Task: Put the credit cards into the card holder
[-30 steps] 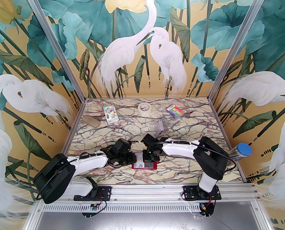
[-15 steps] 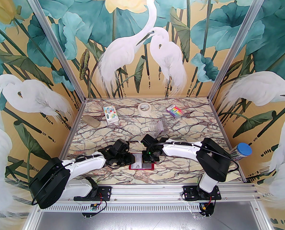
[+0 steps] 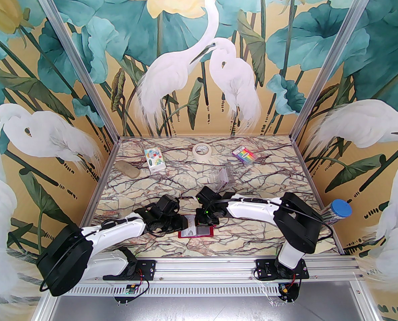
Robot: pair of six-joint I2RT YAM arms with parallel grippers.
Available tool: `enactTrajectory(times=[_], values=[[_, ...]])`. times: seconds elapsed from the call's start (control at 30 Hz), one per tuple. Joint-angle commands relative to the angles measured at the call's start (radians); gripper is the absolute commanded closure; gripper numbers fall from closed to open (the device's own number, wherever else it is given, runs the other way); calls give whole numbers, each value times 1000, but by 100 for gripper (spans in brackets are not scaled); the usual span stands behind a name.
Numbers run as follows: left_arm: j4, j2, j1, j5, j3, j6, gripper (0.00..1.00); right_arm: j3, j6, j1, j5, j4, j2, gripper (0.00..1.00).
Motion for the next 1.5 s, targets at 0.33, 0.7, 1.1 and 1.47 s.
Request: enactTrajectory(times=[0.33,0.7,1.1,1.47], values=[[-52,-35,-4,-22,-25,6,81,-34,36,1,-45,69,34,94],[-70,-37,-5,-43,-50,-5,95,-34,37,2,-58,68,60,96],[-73,-19,-5,-55,-66,-8,100,-50,41,4,-38,53,32,97],[-42,12,-5,-43,-71,-10,100,-50,54,13,-59,78,56,97]])
